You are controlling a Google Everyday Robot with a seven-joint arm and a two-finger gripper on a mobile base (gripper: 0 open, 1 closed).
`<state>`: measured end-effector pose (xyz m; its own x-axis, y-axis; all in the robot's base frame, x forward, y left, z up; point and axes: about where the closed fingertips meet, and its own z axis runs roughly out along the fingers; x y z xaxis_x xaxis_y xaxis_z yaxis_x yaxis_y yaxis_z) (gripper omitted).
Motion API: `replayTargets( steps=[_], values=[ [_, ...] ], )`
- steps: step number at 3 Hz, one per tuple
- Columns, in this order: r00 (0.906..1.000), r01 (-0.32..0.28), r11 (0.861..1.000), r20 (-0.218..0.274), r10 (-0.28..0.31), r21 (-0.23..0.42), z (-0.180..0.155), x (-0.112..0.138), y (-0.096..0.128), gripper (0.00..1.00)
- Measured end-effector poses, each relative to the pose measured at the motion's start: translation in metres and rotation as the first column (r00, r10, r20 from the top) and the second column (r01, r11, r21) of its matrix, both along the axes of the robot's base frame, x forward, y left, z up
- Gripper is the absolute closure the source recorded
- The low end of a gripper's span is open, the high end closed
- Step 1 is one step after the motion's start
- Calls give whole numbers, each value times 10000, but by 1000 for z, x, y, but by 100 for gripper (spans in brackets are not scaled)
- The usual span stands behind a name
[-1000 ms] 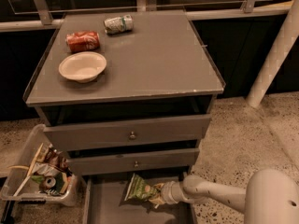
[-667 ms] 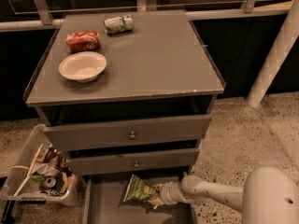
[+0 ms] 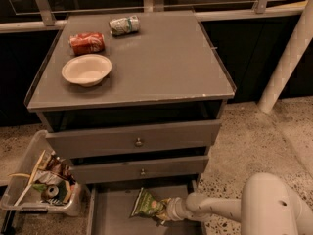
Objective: Place green jalapeno chip bag into bottom drawer
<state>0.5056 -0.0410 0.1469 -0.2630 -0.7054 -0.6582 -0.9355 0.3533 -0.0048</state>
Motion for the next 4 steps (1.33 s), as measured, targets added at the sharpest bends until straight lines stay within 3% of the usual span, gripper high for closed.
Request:
replayTargets(
  steps=[1,4],
  values=[
    [10000,65,10000,53,-65,-32,-1,1,-1,82],
    [10000,64,10000,52,-64,-31,-1,1,0,13]
  ],
)
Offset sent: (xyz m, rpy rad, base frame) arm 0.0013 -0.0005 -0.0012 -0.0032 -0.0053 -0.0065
